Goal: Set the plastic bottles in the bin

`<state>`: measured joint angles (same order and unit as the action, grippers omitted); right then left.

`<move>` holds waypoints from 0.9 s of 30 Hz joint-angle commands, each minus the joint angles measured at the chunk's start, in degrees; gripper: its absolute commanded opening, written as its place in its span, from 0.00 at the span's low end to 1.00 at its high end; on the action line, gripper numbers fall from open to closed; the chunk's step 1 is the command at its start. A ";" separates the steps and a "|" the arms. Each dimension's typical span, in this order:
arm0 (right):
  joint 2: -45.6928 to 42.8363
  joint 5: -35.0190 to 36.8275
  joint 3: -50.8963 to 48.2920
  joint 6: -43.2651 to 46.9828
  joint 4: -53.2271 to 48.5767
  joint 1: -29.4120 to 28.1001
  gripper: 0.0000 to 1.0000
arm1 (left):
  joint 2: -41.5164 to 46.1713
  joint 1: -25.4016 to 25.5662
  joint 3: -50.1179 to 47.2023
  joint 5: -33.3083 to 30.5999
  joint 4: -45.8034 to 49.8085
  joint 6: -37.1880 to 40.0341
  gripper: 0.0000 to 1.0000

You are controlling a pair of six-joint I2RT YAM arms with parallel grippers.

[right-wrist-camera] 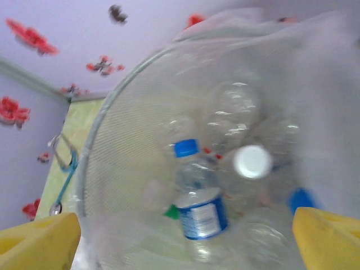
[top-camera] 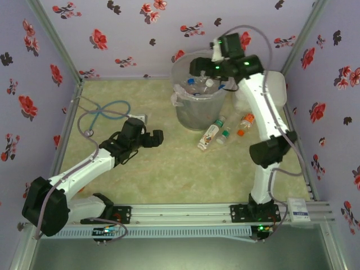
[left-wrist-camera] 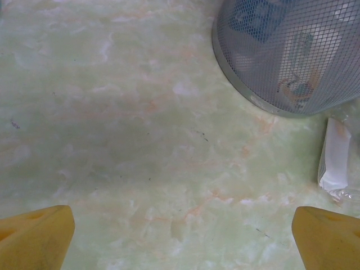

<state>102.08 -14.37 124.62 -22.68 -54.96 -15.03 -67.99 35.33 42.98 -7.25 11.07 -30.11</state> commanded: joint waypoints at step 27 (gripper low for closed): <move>1.34 7.51 -44.99 -2.28 17.63 22.11 0.77 | -0.01 -0.26 -2.36 5.24 -3.17 0.89 1.00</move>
<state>101.89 -8.43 80.75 -26.52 -39.42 6.24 -69.04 35.33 41.71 -2.48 9.45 -29.67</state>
